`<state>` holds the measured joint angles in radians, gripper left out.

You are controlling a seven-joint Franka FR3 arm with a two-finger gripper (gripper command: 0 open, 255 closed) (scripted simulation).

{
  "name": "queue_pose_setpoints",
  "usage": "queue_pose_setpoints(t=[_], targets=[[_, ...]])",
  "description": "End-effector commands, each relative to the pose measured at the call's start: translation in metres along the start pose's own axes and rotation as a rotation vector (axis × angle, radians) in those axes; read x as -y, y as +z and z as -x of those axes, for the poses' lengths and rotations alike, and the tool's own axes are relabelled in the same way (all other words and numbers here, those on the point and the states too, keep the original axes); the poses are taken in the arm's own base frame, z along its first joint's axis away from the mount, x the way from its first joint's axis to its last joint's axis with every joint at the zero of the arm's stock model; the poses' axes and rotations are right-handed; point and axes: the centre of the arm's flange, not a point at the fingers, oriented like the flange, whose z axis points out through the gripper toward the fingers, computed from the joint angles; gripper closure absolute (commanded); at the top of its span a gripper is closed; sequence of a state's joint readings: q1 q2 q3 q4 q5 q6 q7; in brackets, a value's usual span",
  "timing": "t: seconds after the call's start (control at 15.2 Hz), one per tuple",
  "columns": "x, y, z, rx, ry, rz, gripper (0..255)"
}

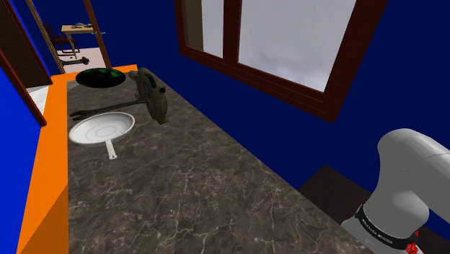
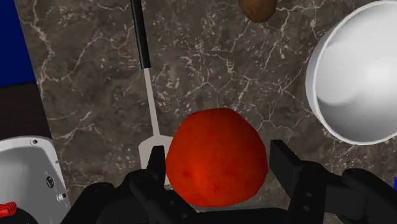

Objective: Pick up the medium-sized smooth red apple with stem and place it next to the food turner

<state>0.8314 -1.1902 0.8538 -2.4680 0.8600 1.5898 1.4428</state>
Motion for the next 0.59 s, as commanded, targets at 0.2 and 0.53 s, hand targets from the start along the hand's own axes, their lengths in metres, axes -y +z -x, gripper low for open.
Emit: queue_pose_setpoints(t=[0.2,0.53], targets=[[-0.027,0.013,0.076,-0.017,-0.028,-0.006,255],[-0.036,0.017,0.141,-0.017,-0.028,-0.006,255]])
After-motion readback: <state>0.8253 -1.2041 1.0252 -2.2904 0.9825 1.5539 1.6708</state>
